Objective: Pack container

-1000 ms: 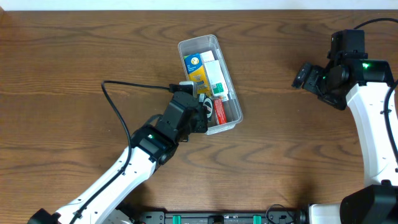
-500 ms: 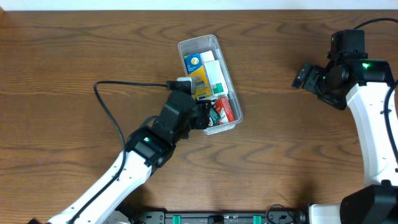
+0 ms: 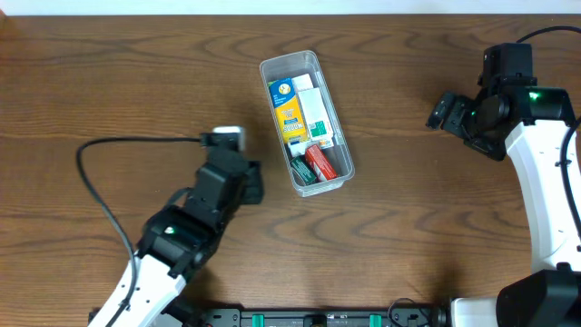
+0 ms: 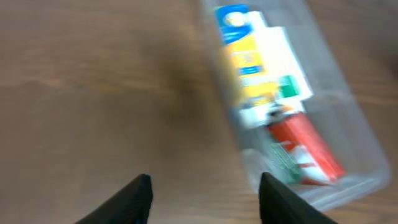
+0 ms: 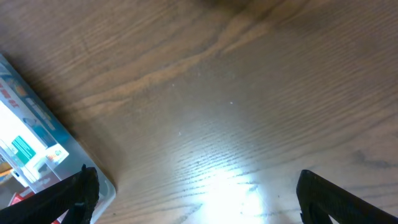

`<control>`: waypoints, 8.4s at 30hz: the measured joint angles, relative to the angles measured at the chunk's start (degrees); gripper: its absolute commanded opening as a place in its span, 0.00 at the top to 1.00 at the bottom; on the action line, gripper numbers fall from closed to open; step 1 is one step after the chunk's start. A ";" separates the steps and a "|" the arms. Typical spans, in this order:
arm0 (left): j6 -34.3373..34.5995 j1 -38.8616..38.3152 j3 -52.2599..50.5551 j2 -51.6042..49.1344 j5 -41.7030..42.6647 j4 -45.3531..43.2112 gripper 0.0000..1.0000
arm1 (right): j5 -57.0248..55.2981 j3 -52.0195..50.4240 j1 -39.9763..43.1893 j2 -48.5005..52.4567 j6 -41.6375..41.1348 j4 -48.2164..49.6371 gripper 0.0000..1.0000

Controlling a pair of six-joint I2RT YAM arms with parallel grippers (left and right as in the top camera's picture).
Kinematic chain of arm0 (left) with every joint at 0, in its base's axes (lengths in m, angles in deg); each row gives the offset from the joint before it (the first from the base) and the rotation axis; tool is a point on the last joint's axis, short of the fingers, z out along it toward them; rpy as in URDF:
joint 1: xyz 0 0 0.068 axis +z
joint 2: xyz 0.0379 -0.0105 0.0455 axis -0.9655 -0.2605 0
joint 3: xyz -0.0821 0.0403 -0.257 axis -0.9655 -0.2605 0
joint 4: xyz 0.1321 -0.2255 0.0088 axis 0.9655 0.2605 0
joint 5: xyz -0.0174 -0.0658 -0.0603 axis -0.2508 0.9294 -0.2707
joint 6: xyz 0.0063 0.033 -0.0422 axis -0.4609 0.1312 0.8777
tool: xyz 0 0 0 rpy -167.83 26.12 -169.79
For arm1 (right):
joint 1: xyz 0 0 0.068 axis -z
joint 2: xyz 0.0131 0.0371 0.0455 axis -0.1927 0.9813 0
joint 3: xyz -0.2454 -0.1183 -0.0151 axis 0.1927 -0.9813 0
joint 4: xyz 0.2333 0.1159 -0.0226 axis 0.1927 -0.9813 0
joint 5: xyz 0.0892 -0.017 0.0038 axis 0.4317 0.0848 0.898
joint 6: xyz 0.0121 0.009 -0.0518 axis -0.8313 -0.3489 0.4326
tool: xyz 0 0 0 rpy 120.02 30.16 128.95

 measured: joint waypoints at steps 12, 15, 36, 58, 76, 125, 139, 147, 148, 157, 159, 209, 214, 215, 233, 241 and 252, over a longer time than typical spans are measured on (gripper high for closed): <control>-0.81 22.82 0.00 3.17 -2.12 10.45 0.14 | 0.00 0.00 0.00 0.00 0.00 -0.02 0.01; -0.85 27.74 0.00 3.37 -2.12 11.37 0.11 | 0.00 0.00 0.00 0.00 0.00 -0.02 0.01; -1.07 33.24 0.00 3.39 -1.42 13.27 0.02 | 0.00 0.00 0.00 0.00 0.00 -0.02 0.01; -1.09 33.24 0.00 6.14 -3.21 16.24 0.02 | 0.00 0.00 0.00 0.00 0.00 -0.02 0.01; -4.70 31.41 -21.00 44.02 -3.37 1.70 0.02 | 0.00 0.00 0.00 0.00 0.00 -0.02 0.01; -4.90 30.67 -37.42 55.89 0.26 -2.73 0.02 | 0.00 0.00 0.00 0.00 0.00 -0.02 0.01; -4.90 30.64 -37.42 55.89 0.28 -2.78 0.02 | -11.50 -3.80 -2.01 -16.02 6.91 0.59 0.01; -4.90 30.67 -37.44 55.89 0.28 -2.91 0.02 | -13.97 -23.58 -2.64 -38.16 14.49 18.03 0.01; -4.90 30.67 -37.44 55.89 0.26 -2.91 0.02 | -13.90 -27.02 -2.64 -40.89 14.73 18.97 0.01; -4.90 30.67 -37.44 55.89 0.28 -2.91 0.02 | -13.25 -49.72 -2.58 -61.59 15.96 21.62 0.01; -4.90 30.67 -37.44 55.89 0.28 -2.91 0.02 | -13.14 -53.42 -2.51 -64.74 15.96 22.82 0.01; -4.90 30.67 -37.44 55.89 0.28 -2.89 0.02 | -10.69 -73.61 -1.27 -88.78 15.96 31.93 0.01; -4.90 30.67 -37.44 55.89 0.28 -2.89 0.02 | -10.69 -73.61 -1.27 -88.78 15.96 31.93 0.01; -4.90 30.67 -37.44 55.89 0.28 -2.89 0.02 | -10.69 -73.61 -1.27 -88.78 15.96 31.93 0.01; -4.90 30.67 -37.44 55.89 0.28 -2.91 0.02 | -10.69 -73.61 -1.27 -88.78 15.96 31.93 0.01; -4.90 30.67 -37.44 55.89 0.28 -2.89 0.02 | -10.69 -73.61 -1.27 -88.78 15.96 31.93 0.01; -4.90 30.67 -37.44 55.89 0.28 -2.89 0.02 | -10.69 -73.61 -1.27 -88.78 15.96 31.93 0.01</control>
